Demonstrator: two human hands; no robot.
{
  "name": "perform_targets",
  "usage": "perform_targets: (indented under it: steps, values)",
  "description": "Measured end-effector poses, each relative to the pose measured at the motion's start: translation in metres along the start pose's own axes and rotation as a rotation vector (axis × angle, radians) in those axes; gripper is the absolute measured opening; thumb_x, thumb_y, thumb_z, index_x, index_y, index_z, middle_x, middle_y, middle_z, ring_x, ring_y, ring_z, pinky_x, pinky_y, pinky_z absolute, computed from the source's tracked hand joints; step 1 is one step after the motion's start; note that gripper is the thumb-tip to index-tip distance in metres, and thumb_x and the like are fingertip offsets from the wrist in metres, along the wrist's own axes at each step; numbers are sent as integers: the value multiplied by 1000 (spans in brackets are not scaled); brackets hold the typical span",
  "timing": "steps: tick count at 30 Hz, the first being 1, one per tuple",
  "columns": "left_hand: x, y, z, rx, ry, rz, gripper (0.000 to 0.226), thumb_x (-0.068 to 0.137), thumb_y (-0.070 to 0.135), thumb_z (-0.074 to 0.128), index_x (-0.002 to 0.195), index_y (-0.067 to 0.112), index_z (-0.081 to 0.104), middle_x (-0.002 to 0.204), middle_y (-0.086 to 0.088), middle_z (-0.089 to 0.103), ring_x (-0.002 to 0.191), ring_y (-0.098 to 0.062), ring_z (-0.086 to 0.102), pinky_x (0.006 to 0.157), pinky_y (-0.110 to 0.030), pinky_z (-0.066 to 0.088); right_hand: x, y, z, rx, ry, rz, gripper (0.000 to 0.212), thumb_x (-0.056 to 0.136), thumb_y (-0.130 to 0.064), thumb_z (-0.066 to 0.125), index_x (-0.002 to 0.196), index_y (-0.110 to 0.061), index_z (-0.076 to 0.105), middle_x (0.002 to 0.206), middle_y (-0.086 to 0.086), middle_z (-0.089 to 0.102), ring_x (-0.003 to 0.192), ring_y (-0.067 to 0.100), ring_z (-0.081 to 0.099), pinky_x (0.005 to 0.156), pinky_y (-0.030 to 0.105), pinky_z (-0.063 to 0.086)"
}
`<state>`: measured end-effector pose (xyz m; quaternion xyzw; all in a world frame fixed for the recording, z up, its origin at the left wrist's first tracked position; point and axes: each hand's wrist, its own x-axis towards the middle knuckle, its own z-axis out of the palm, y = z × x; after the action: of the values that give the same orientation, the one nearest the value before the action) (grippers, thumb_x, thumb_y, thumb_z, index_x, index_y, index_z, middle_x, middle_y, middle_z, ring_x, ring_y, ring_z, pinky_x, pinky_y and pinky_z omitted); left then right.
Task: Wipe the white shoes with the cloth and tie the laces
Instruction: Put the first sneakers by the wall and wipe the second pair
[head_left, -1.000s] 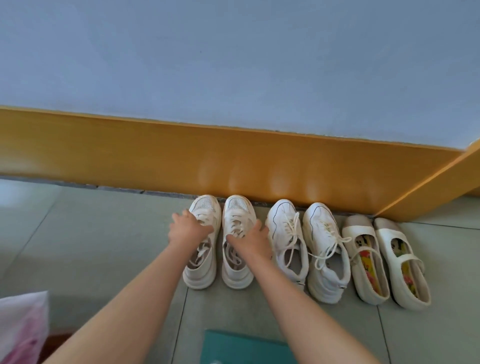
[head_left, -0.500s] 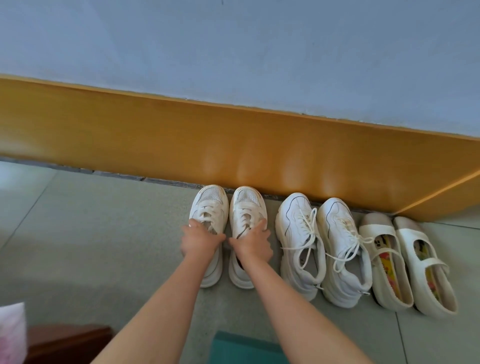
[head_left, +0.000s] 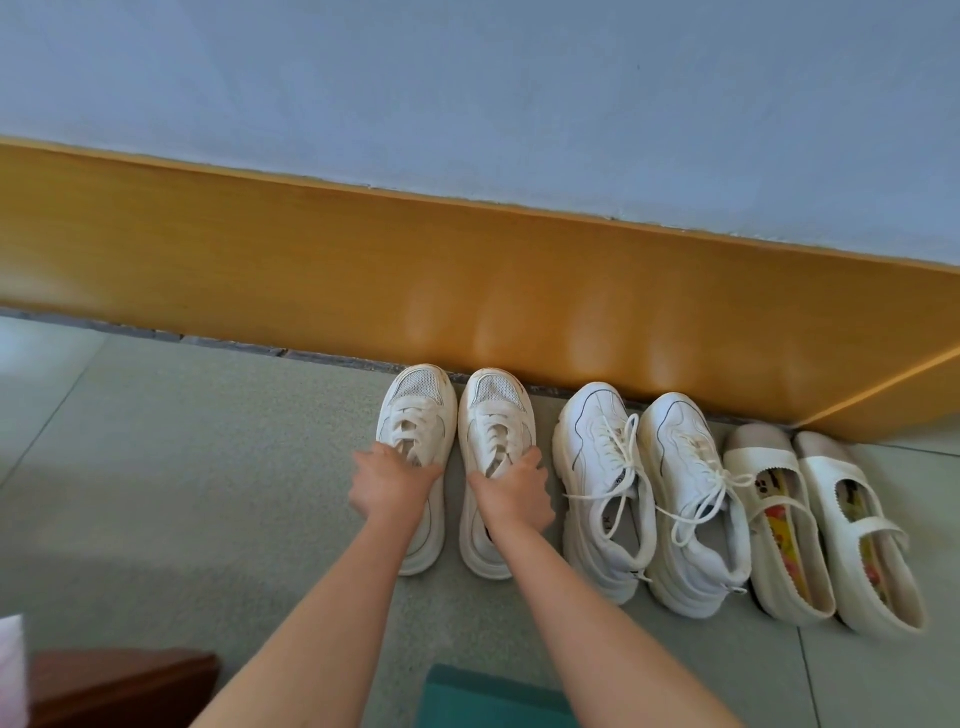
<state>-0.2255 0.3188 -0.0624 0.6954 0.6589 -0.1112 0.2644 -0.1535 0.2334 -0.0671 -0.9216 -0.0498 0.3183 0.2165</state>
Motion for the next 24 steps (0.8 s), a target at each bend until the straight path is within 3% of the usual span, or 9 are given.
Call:
perform_targets:
  steps: [9, 13, 18, 21, 24]
  values:
    - [4, -8, -10, -231, 0, -34, 54, 75, 45, 67, 110, 6, 55, 110, -13, 56, 94, -30, 59, 81, -40, 51, -7, -3, -10, 74, 15, -35, 75, 79, -39, 64, 140, -15, 28, 130, 9, 50, 113, 33, 55, 90, 41, 44]
    - [-6, -2, -34, -208, 24, 14, 50, 74, 45, 67, 105, 7, 57, 105, -12, 58, 88, -29, 60, 74, -37, 52, -20, -7, -28, 102, 39, -78, 73, 76, -40, 65, 137, -16, 32, 127, 7, 53, 110, 32, 57, 87, 39, 45]
    - [-34, 14, -98, -145, 22, 95, 35, 76, 36, 67, 93, 9, 54, 80, -4, 53, 75, -24, 54, 63, -28, 40, -54, -8, -71, 184, 95, -140, 70, 71, -41, 66, 130, -17, 39, 121, 4, 57, 103, 28, 59, 83, 40, 49]
    - [-63, 24, -134, -133, 70, 160, 33, 75, 37, 67, 92, 11, 55, 77, -2, 53, 75, -23, 54, 58, -26, 36, -77, -4, -106, 209, 122, -165, 68, 72, -41, 67, 130, -17, 41, 121, 3, 57, 104, 29, 58, 82, 38, 48]
    - [-108, 26, -144, -185, 135, 227, 28, 75, 33, 67, 82, 10, 53, 67, 0, 48, 62, -18, 49, 49, -22, 30, -103, 5, -138, 235, 149, -186, 66, 71, -40, 68, 128, -18, 43, 119, 3, 58, 103, 30, 58, 86, 41, 48]
